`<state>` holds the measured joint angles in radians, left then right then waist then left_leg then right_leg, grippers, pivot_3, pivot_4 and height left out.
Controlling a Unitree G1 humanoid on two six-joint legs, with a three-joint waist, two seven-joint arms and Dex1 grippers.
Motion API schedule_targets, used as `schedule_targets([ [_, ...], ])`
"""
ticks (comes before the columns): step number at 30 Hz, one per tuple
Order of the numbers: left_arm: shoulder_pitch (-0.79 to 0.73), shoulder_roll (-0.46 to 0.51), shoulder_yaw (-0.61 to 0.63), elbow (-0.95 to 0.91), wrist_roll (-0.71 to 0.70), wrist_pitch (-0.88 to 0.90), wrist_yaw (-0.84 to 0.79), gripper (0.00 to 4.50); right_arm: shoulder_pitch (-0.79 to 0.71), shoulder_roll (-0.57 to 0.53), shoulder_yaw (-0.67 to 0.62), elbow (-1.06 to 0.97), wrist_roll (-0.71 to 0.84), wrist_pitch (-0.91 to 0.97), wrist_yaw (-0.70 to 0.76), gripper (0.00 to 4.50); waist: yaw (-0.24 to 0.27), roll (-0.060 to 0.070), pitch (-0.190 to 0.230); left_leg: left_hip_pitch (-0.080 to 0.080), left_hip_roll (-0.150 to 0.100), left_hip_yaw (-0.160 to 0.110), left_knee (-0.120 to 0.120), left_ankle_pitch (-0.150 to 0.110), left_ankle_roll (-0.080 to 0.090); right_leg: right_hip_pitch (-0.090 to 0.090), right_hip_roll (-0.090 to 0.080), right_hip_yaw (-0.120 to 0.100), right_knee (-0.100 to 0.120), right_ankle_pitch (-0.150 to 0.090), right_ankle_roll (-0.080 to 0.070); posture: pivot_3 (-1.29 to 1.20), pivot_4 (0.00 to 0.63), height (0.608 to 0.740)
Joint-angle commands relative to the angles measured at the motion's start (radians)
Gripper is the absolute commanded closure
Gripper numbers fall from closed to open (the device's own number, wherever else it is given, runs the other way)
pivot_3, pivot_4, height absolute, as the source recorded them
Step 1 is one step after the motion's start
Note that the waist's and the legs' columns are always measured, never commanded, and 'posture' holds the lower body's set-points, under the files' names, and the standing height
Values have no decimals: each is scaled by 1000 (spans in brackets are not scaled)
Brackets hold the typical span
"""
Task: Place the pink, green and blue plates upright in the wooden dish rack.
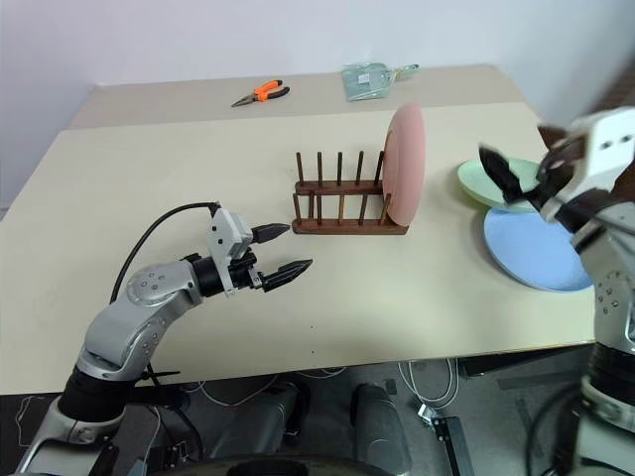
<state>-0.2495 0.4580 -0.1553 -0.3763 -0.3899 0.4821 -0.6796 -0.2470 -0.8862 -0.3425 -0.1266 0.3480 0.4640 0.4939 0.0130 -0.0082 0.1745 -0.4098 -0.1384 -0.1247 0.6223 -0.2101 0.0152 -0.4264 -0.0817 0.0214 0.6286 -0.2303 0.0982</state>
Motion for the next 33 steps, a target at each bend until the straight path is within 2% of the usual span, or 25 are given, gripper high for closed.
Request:
schedule_targets([
  [1, -25, -11, -18, -1, 17, -31, -15, 421, 15, -104, 208, 179, -322, -259, 1, 21, -4, 1, 0, 0, 0, 1, 0, 0, 0, 0, 0, 0, 0, 0, 0, 0, 150, 729],
  [5, -28, -14, -19, 1, 24, -31, -15, 421, -73, -142, 325, 396, -499, -444, -36, 21, -6, 3, 1, 0, 4, 8, 0, 0, 1, -2, 0, 1, 0, 0, 0, 0, 150, 729],
  [10, -21, -14, -17, -4, 29, -32, -12, 421, -211, -128, 438, 639, -659, -608, -96, 21, -5, 3, 1, 1, 5, 10, 0, -1, 1, -2, 0, 1, 1, 0, 0, 0, 150, 729],
  [13, -16, -16, -18, -11, 35, -30, -7, 421, -285, -106, 485, 759, -727, -676, -143, 904, -2, 3, 1, 1, 5, 10, 1, -1, 1, -2, 0, 2, 0, 0, 0, 0, 150, 729],
  [20, -7, -14, -15, -23, 38, -26, 1, 421, -331, -101, 520, 840, -795, -758, -203, 4446, -1, 3, 1, 1, 5, 10, 1, -1, 1, -2, 0, 2, 1, 0, 0, 0, 150, 729],
  [27, -1, -11, -5, -19, 42, -37, 10, 421, -239, -136, 426, 605, -784, -705, -240, 4484, -2, 3, 1, 1, 5, 10, 1, -1, 1, -2, 1, 3, 1, 1, 0, 0, 150, 729],
  [30, -8, -13, 19, 13, 63, -70, 27, 421, -202, -62, 251, 360, -606, -578, -218, 4484, -2, 4, 2, 1, 5, 10, 1, -1, 1, -2, 1, 3, 1, 1, 1, 0, 150, 729],
  [33, -26, -21, 68, 69, 76, -111, 57, 421, -237, 88, 71, 84, -255, -380, -173, 4484, -4, 4, 2, 1, 6, 10, 1, -1, 1, -2, 2, 3, 2, 2, 3, 0, 150, 729],
])
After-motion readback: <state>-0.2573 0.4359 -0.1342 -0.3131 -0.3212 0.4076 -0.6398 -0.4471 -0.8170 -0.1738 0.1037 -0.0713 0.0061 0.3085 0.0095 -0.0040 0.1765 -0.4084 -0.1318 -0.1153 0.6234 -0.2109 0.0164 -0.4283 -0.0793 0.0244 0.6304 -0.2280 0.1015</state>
